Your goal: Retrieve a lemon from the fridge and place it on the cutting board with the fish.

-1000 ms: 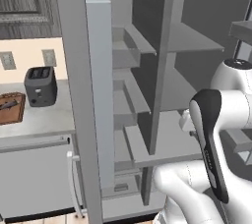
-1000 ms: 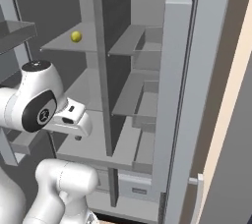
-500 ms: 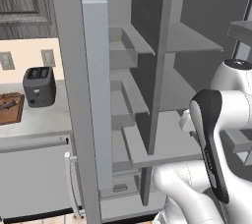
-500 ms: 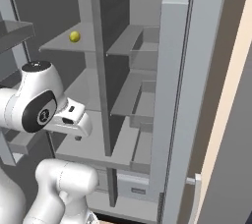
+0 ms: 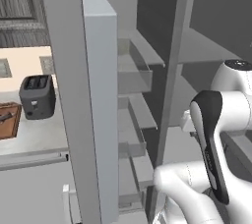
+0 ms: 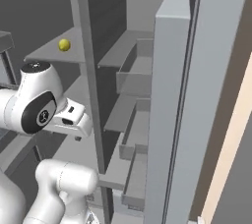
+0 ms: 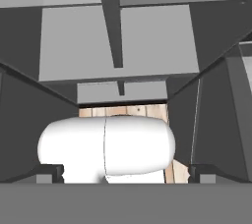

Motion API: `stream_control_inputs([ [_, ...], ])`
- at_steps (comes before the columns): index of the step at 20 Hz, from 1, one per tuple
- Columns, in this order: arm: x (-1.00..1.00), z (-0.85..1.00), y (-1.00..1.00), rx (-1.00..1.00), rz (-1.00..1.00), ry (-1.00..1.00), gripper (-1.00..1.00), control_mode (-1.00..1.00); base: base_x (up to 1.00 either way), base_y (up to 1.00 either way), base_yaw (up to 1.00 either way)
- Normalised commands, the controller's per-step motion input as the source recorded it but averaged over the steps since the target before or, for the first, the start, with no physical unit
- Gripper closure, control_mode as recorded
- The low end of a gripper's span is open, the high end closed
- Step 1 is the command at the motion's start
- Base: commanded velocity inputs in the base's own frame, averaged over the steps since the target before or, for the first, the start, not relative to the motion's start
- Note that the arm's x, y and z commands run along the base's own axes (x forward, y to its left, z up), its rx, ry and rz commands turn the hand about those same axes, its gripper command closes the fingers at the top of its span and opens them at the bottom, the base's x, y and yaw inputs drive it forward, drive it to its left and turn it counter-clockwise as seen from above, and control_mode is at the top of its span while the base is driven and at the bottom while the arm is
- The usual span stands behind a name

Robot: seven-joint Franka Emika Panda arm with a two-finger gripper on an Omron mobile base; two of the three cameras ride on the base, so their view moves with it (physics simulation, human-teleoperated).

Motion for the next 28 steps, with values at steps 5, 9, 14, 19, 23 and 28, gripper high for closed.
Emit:
stream_control_inputs([
  [5,0.00,0.00,0.00,0.00,0.00,0.00,-1.00,1.00,0.48,-0.09,0.05],
  [9,0.00,0.00,0.00,0.00,0.00,0.00,-1.00,1.00,0.32,-0.04,0.03],
  [14,0.00,0.00,0.00,0.00,0.00,0.00,-1.00,1.00,0.20,0.00,0.01],
  [19,0.00,0.00,0.00,0.00,0.00,0.00,-1.00,1.00,0.38,-0.06,0.04],
  [23,0.00,0.00,0.00,0.00,0.00,0.00,-1.00,1.00,0.46,-0.08,0.06],
  [28,0.00,0.00,0.00,0.00,0.00,0.00,-1.00,1.00,0.44,-0.05,0.05],
])
